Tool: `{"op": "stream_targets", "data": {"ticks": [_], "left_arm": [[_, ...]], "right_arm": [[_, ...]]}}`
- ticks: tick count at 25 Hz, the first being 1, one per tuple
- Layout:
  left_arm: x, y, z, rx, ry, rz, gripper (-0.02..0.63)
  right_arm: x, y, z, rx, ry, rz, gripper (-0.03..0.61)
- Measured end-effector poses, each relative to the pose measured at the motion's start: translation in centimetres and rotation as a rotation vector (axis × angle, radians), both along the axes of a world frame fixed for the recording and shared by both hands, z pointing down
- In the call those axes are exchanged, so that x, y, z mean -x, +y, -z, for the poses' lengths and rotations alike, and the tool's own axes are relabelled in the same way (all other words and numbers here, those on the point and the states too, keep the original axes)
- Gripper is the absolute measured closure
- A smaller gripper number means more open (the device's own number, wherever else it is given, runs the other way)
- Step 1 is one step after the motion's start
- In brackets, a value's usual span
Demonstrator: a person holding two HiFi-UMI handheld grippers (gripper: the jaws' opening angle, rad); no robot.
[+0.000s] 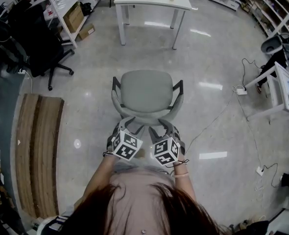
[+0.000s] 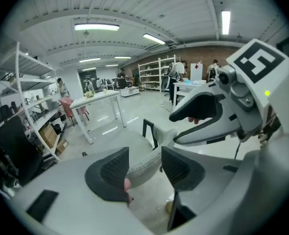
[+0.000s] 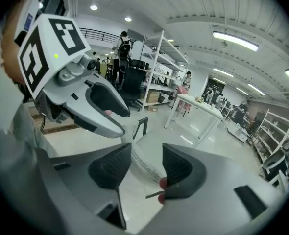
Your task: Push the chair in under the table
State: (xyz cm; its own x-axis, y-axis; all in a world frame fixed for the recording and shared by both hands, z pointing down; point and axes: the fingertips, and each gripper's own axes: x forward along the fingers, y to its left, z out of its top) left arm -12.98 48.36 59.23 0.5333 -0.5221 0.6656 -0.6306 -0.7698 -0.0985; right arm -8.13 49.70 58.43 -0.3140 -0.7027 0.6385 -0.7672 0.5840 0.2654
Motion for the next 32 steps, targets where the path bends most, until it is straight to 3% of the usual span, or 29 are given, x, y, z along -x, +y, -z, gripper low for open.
{"op": "stream_targets", "data": {"ticks": [9, 14, 22, 32], "left_arm": [[-1.1, -0.1, -4.0, 0.035, -0.151, -0.138, 0.391], [-1.4, 0.2, -5.6, 0.110, -0.148, -0.135, 0.390], [-2.0, -1.5, -6.6, 0.069, -0.215, -0.139, 0.414], [-1.7, -2.5, -6.9, 0.064, -0.204, -0.165, 0.417]], "right_arm": [[-0.2, -0.9, -3.8, 0.059, 0.103, 0.027, 0.374], [-0.1, -1.2, -5.1, 0.080, 0.130, 0.043, 0.374], [-0.2, -2.0, -7.0, 0.150, 0.102, 0.035, 0.377], [0.3, -3.2, -7.5, 0.150, 0.127, 0.046, 0.379]]}}
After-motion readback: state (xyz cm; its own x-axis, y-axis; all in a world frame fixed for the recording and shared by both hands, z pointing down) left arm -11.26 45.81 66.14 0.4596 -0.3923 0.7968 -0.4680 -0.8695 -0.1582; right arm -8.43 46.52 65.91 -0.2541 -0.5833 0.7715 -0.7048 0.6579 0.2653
